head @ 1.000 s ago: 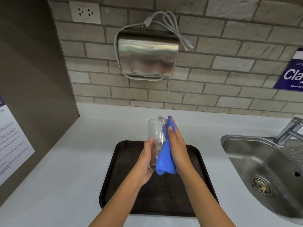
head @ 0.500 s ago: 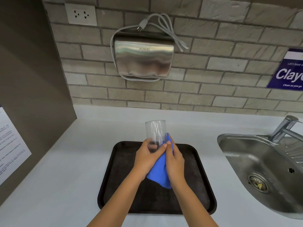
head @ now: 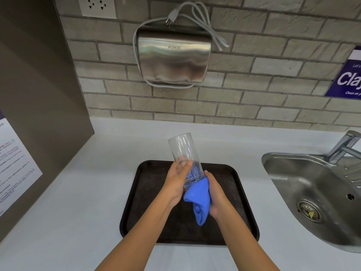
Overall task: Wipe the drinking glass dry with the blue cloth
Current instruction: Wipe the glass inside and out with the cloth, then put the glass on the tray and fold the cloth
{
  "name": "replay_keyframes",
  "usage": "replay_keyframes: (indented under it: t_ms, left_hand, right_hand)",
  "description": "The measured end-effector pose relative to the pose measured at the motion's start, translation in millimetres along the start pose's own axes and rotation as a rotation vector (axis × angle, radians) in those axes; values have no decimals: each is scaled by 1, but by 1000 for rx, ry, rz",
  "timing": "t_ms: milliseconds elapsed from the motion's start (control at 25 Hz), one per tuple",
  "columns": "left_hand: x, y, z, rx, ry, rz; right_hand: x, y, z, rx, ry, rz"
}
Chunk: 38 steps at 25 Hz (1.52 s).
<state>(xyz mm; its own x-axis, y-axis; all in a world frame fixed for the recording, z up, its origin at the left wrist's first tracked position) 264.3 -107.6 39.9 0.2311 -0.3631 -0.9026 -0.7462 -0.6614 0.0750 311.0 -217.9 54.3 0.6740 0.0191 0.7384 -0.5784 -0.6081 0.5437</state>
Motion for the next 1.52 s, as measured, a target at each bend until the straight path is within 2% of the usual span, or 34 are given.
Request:
replay_keyframes:
  t_ms: [200,280,360,440,480,600,760,880,1000,1040,1160,1320,1400,1520]
  left_hand:
    - [19,-6,3,41,-129,-2]
    - [28,-8,9,28,-185,-8]
    - [33,-8,15,28,-252,-12]
    - [38,-6,21,50,-374,-14]
    - [41,-5,23,66,-425,-15]
    - [47,0,25,98,-467,-27]
    - [42,4,21,51,-497,-44]
    - [37,12,22,-2,-369,104]
    - [21,26,36,21,-440,150]
    - [15,31,44,-5,-350,144]
    - [-29,51,73,-54,-296,22]
    - [-83,76,126,-91,-383,-60]
    - [-101,86,147,-94,-480,-104]
    - [-114,91,192,-190,-494,-103]
  right_hand:
    - [-15,2,13,-72,-4,-92]
    - [-23,6,16,-121,101,-92]
    - [-29,9,21,-213,382,18]
    - [-33,16,20,-301,711,218]
    - [-35,19,18,-320,794,321]
    - [-36,26,9,-330,848,514]
    - [-36,37,-4,-319,843,678]
    - [-39,46,-14,-310,825,773]
    - [-43,53,-35,-244,826,849]
    - [-44,55,-44,-207,823,870]
    - [-51,56,-78,-49,830,851]
    - [-68,41,-132,170,730,669]
    - [-76,29,-153,244,683,560]
    - [-90,11,-180,323,577,418]
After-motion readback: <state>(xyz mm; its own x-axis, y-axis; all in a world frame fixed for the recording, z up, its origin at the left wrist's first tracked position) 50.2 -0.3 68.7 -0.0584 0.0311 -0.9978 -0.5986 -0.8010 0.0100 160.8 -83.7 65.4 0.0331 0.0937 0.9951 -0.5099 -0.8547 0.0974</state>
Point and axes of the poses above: each hand's wrist, its own y-axis away from the middle knuckle, its own z-axis out of the back of the hand, x = y × z, the point moved 5 cm from there along -y, towards the middle knuckle, and after that the axes turned 4 degrees about -z, right-handed, at the moved point
